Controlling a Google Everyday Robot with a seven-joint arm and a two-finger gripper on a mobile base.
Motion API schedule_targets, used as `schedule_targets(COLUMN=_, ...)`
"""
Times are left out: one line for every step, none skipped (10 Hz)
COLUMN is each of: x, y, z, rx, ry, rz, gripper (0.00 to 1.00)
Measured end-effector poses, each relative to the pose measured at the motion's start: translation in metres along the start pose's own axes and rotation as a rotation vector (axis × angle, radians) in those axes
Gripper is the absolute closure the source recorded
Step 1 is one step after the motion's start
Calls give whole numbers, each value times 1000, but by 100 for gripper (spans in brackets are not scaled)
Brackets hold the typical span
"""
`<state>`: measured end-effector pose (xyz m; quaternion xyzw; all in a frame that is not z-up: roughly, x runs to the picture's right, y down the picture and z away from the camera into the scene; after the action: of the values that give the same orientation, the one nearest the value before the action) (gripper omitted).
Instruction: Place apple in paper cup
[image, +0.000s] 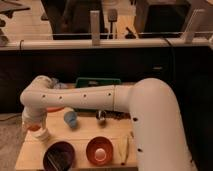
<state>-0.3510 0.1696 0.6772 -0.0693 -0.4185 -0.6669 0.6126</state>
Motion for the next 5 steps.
schedule_targets(x=1, y=1, z=2, rx=-7, ry=1, rz=3, gripper=29)
schedule_targets(x=2, y=1, z=4, rx=-14, ry=2, rz=7, gripper=23)
schedule_targets(x=2, y=1, z=5, rx=-23, ry=5, rz=10, gripper=20)
schedule_targets(x=4, y=3, z=5, rx=-31, ry=7, rz=16, gripper=20)
schedule_targets(x=4, y=4, z=5, rx=-37, ry=6, rz=18, gripper=20)
